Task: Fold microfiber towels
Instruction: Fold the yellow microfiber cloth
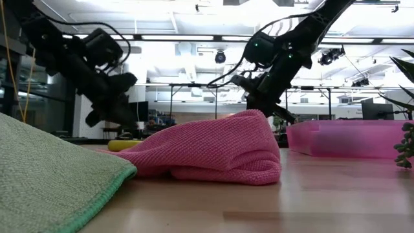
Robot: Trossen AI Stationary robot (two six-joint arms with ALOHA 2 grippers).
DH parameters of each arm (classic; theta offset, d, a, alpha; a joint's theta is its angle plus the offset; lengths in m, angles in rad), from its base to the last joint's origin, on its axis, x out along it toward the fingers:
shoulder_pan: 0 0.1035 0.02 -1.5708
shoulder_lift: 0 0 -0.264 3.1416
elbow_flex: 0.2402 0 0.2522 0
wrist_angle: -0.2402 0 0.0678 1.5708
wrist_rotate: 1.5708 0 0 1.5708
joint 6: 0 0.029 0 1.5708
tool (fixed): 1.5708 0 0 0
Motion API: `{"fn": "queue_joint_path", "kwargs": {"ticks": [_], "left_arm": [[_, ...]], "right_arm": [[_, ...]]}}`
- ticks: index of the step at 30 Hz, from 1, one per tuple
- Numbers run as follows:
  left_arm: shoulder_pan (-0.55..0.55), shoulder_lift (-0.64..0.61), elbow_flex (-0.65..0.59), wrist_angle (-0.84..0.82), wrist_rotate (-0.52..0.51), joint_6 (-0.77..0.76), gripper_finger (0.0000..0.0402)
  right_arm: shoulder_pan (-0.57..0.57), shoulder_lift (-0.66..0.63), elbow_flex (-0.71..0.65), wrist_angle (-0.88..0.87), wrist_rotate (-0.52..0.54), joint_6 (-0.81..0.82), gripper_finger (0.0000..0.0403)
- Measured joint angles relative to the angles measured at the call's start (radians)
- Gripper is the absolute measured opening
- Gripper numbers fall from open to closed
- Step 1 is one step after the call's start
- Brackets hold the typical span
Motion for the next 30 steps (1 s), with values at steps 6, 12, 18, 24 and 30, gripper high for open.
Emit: {"fn": "queue_joint_path", "kwargs": {"ticks": [6, 12, 18, 24, 30], "left_arm": [[0.029, -0.063, 0.038, -0.114, 0.051, -0.020, 0.0001], [0.041, -0.074, 0.082, -0.298, 0.045, -0.022, 0.0027], [0.041, -0.074, 0.096, -0.357, 0.031, -0.014, 0.0065], [0.041, -0.074, 0.096, -0.357, 0.030, -0.016, 0.0097], [0.041, -0.074, 0.096, -0.357, 0.030, -0.016, 0.0109]], "right_arm": [[0.012, 0.000, 0.000, 0.008, -0.054, 0.001, 0.0000], [0.011, 0.003, 0.000, -0.064, -0.079, 0.028, 0.0000], [0.013, 0.030, 0.000, -0.141, -0.039, 0.055, 0.0000], [0.036, 0.053, 0.033, -0.161, 0.014, 0.060, 0.0000], [0.046, 0.053, 0.154, -0.343, 0.088, -0.074, 0.0000]]}}
